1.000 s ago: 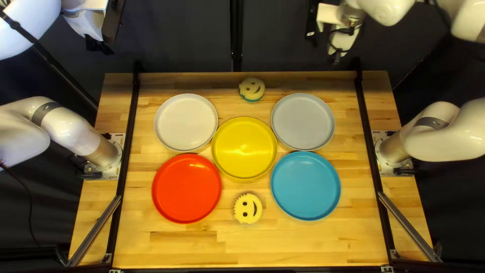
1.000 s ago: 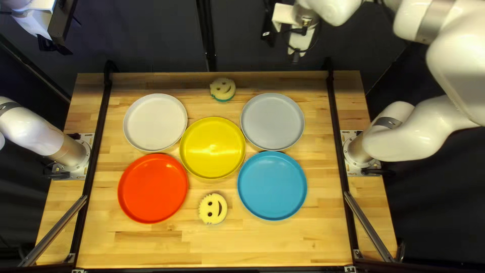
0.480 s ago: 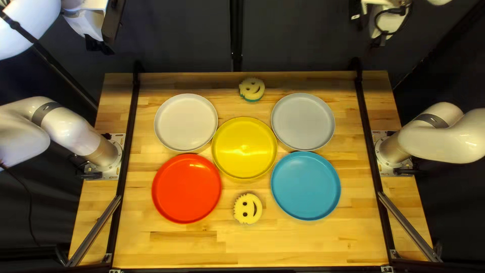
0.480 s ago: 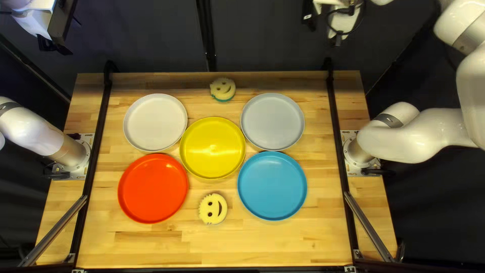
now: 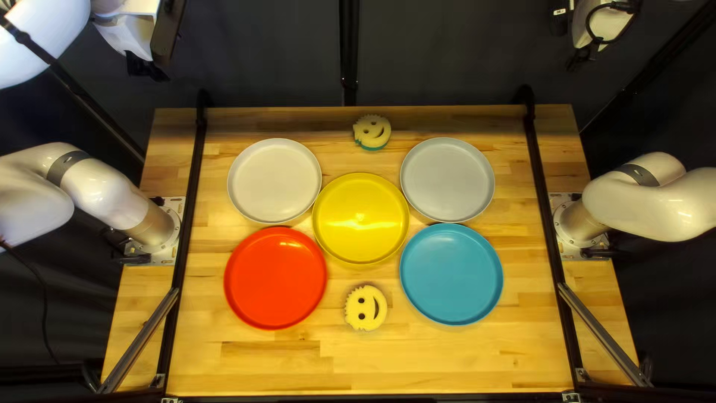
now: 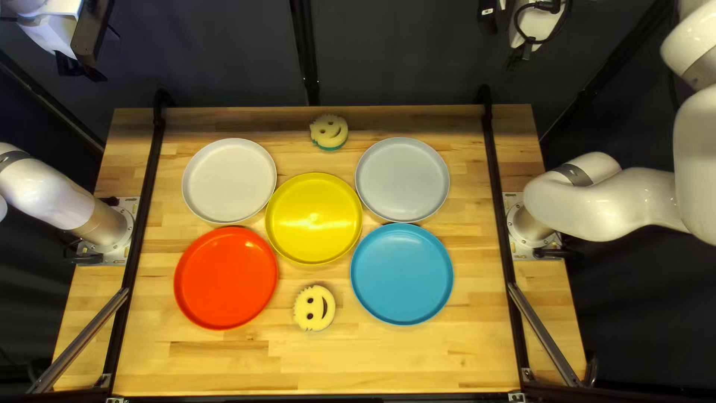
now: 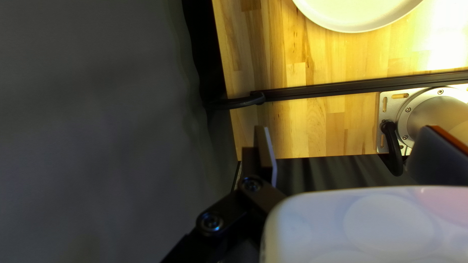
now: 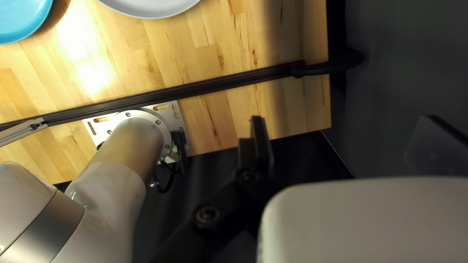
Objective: Pick up sponge and scrub the plate
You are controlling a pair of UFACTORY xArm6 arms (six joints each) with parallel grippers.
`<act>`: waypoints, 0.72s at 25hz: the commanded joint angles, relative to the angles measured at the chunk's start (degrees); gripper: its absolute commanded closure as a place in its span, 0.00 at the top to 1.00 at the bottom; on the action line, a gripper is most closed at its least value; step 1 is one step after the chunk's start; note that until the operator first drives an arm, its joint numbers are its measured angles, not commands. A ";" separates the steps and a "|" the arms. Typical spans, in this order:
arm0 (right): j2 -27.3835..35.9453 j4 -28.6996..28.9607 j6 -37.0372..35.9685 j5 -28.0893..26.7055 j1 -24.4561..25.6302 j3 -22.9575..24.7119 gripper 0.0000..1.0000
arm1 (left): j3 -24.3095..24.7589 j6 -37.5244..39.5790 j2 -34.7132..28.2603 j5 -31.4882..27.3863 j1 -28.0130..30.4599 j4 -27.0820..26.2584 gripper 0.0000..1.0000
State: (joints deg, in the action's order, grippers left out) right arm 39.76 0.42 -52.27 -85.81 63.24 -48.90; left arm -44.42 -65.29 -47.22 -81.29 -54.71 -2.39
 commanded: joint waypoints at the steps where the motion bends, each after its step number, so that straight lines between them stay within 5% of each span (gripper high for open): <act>1: 0.00 0.00 0.00 0.00 0.00 0.00 1.00 | 3.04 7.59 0.48 4.16 8.39 -0.19 1.00; 12: 0.00 0.00 0.00 0.00 0.00 0.00 1.00 | 4.87 39.70 10.22 17.11 39.89 0.95 1.00; 18: 0.00 0.00 0.00 0.00 0.00 0.00 1.00 | 5.86 44.63 13.72 22.20 45.66 0.51 1.00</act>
State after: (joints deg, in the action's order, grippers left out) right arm 39.76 0.42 -52.27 -85.81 63.24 -48.90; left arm -38.66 -21.42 -33.86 -59.83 -9.58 -1.84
